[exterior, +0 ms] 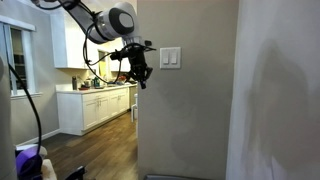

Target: Flip the left switch on the wall

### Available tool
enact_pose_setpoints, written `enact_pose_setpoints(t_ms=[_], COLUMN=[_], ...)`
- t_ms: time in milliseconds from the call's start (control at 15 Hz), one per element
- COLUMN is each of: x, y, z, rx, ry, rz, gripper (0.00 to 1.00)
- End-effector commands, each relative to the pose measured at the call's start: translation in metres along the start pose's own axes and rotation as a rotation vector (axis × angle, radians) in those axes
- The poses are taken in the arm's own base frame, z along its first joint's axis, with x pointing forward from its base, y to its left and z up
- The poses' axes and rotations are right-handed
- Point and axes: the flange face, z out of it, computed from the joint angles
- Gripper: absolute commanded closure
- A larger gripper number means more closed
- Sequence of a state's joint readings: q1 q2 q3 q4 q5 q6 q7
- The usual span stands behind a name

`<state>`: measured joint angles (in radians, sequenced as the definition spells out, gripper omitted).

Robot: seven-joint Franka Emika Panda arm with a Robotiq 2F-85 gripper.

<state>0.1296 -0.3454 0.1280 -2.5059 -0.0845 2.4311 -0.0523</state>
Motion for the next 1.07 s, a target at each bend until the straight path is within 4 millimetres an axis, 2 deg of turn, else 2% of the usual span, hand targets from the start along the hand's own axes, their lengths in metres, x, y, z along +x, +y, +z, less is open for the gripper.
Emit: enact_pose_setpoints(t_ms=[0, 267, 467, 1000], x=[0.033, 0.059, 0.073, 0.086], y=[0.009, 0.014, 0.021, 0.041], z=[-0.003, -0.015, -0.025, -0.030], rx=[-0.099, -0.199, -0.216, -0.222], ry=[0.036, 0.095, 0.184, 0.333], rz=[-0.038, -0.059, 0.040, 0.303], gripper=[1.00, 1.00, 1.00, 1.00])
